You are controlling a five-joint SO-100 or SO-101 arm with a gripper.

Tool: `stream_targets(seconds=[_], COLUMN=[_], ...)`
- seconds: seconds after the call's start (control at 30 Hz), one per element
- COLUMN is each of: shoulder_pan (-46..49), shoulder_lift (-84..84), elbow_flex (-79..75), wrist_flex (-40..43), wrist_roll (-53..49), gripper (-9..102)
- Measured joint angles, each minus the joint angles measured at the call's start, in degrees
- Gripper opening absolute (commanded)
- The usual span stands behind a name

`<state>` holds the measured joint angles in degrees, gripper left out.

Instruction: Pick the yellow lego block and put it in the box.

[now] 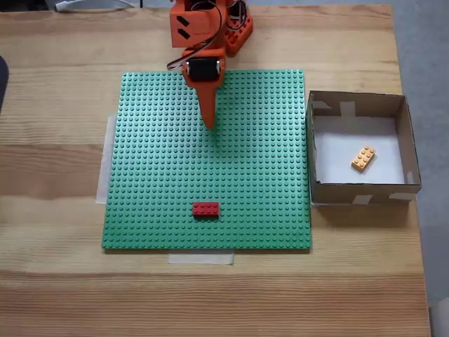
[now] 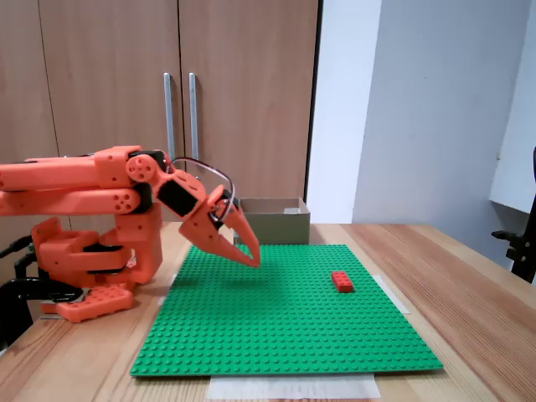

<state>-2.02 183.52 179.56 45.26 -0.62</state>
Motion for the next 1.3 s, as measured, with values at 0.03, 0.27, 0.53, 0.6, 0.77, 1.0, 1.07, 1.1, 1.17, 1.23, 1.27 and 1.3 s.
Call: stream_targets(seconds=[0.03,0.27,0.53,0.6,0.77,1.0,1.07,1.1,1.17,1.23,1.27,1.3], shoulder_pan=[0.0,-0.09,0.7,0.7,0.7,0.7,0.7,0.7,0.7,0.7,0.7,0.7], shoulder_lift=[0.26,2.81,3.78,2.99,3.08,3.16,3.16,3.16,3.16,3.16,3.16,3.16], elbow_flex=[0.18,2.29,2.37,2.37,2.37,2.37,2.37,2.37,2.37,2.37,2.37,2.37], wrist_flex=[0.0,0.09,0.26,0.26,0.26,0.26,0.26,0.26,0.26,0.26,0.26,0.26], wrist_roll=[0.0,0.26,1.05,1.05,1.05,1.05,1.05,1.05,1.05,1.05,1.05,1.05], gripper=[-1,-1,-1,-1,-1,-1,-1,-1,-1,-1,-1,-1])
